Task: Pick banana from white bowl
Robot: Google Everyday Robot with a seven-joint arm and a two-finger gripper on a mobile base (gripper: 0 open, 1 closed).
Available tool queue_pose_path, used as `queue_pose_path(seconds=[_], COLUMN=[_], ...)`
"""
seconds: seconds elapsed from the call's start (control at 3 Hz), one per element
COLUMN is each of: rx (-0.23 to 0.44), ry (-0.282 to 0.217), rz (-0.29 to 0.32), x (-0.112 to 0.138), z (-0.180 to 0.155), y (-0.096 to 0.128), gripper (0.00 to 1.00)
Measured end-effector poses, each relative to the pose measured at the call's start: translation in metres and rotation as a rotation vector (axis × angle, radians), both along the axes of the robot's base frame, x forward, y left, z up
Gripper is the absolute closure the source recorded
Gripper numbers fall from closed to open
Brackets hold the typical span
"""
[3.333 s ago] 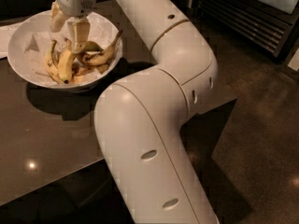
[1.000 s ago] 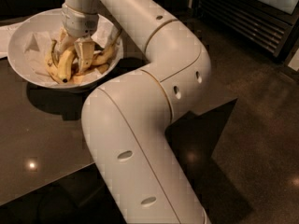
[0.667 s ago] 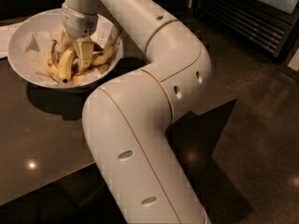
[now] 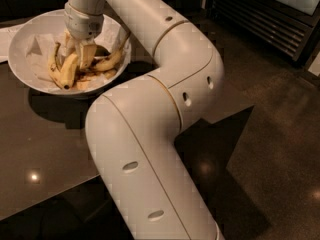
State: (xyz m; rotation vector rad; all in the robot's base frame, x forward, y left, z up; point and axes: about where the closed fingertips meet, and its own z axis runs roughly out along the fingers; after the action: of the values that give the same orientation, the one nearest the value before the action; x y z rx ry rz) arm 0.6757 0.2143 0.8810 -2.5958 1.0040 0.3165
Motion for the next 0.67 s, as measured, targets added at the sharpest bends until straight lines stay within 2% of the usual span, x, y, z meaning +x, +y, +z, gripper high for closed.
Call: queue_pose_path(seconds=[0.33, 0.67], rx=[0.0, 0.034], ry=[0.0, -0.054], rz=[0.0, -0.042], x=[0.0, 0.004], z=[0.0, 0.02], y=[0.0, 0.001], gripper=[1.0, 1.0])
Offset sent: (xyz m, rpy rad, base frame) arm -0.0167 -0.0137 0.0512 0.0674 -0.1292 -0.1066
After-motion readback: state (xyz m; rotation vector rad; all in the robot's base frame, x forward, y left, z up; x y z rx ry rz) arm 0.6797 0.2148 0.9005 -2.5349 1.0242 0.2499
